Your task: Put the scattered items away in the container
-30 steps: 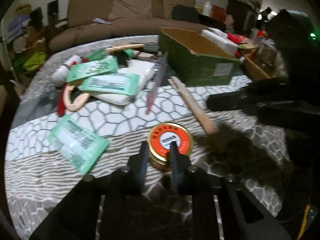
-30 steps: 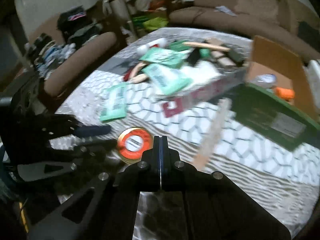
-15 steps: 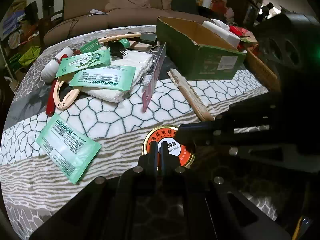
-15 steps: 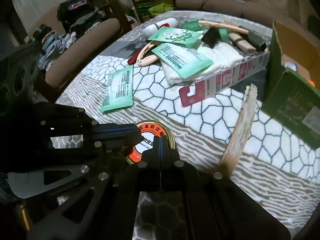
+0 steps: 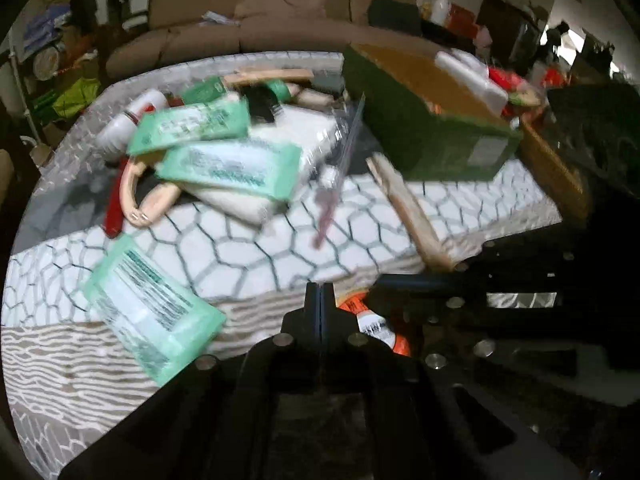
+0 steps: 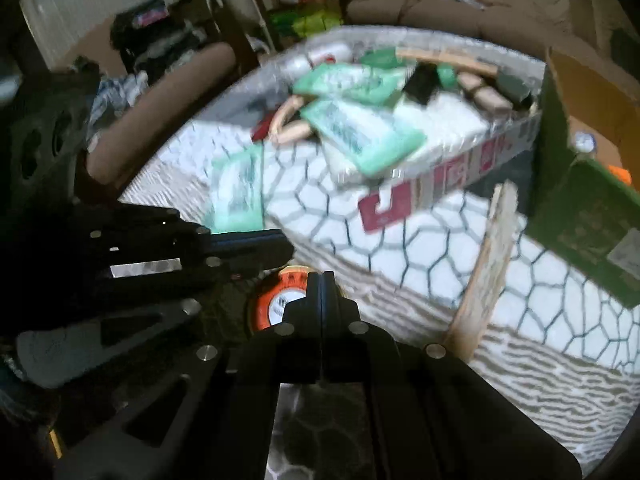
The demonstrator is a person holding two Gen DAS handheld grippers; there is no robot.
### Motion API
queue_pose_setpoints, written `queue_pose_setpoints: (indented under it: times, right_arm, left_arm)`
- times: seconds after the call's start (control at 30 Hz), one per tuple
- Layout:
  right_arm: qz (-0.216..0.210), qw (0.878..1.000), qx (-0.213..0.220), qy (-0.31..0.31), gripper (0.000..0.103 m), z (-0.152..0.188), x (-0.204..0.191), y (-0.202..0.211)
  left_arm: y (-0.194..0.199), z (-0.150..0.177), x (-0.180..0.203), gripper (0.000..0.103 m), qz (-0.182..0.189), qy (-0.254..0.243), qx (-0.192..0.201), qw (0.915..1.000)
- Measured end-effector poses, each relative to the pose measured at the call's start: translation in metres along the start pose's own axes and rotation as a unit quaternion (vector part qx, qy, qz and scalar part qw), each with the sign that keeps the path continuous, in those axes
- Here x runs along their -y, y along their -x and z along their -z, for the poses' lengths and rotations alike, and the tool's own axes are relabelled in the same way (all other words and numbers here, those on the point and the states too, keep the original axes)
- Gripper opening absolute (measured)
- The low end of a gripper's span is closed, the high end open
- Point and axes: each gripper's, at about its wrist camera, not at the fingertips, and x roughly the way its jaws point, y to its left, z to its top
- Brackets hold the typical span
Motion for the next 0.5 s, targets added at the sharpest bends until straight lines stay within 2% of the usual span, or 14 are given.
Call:
queue_pose_setpoints:
  times: [0.17, 0.3, 0.4, 0.5]
  right_arm:
    - [0.004, 1.000, 0.009, -0.001, 0.001, 0.003, -0.001, 0.000]
    - [-0.026, 0.999, -0.004, -0.026, 0.001, 0.006, 0.006, 0.010]
    - [-0.026, 0.999, -0.012, -0.025, 0.001, 0.014, 0.008, 0.019]
    - [-0.025, 0.999, -0.020, -0.025, 0.001, 0.018, 0.008, 0.016]
  left_arm:
    - [0.001, 0.001, 0.002, 0.002, 0.002, -0.005, -0.001, 1.0000]
    - [0.015, 0.004, -0.007, 0.002, 0.033, 0.026, -0.019, 0.9989]
    - [0.021, 0.013, -0.009, 0.002, 0.059, 0.030, -0.043, 0.9969]
    - [0.017, 0.015, -0.003, 0.002, 0.050, 0.022, -0.045, 0.9975]
